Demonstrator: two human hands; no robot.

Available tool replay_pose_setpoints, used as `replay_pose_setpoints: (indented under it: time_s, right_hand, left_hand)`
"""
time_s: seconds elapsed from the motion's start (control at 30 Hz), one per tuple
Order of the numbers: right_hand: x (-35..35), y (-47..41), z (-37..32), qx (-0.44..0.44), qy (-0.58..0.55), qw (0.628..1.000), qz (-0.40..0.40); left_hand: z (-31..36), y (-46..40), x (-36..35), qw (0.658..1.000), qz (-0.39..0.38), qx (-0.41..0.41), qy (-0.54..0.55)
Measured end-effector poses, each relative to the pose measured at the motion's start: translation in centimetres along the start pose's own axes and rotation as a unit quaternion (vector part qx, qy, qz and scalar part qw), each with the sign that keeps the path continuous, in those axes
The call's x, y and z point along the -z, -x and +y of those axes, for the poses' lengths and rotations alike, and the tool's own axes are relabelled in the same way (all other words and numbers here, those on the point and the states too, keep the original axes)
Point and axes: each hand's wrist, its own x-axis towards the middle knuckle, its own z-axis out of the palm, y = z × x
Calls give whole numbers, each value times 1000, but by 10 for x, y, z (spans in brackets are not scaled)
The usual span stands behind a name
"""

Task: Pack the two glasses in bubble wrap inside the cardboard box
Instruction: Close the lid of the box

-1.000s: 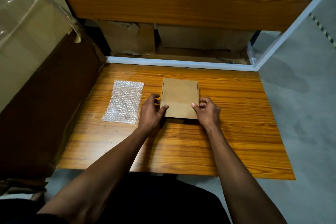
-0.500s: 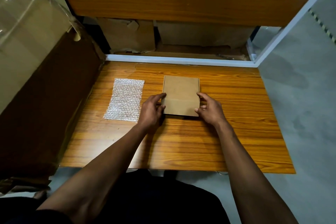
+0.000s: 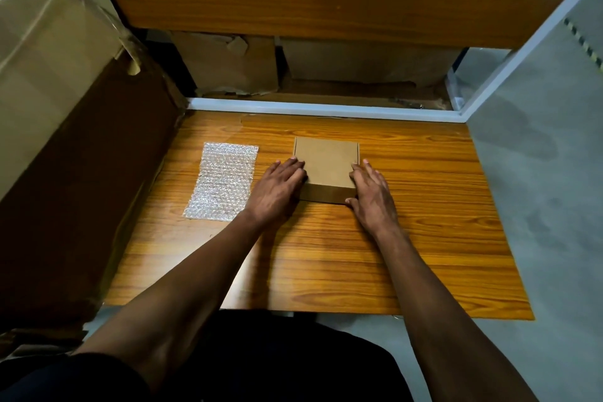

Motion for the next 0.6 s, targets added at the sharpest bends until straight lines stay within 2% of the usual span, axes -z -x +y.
replay_pose_setpoints:
  time_s: [0.13,0.27,0.6]
  right_hand:
    - [-8,-6,-4,28,66,997,2]
    - [-14,-17,-11,39,110,993,-3]
    - [-26,-25,0,95,113,989,-29]
  left_hand:
    - [-4,-9,-6,997,-52,-23,-60]
    - [-1,-18,-12,987,-61,-42,-141]
    - [9,-21,-29,992,-45,-52,-103]
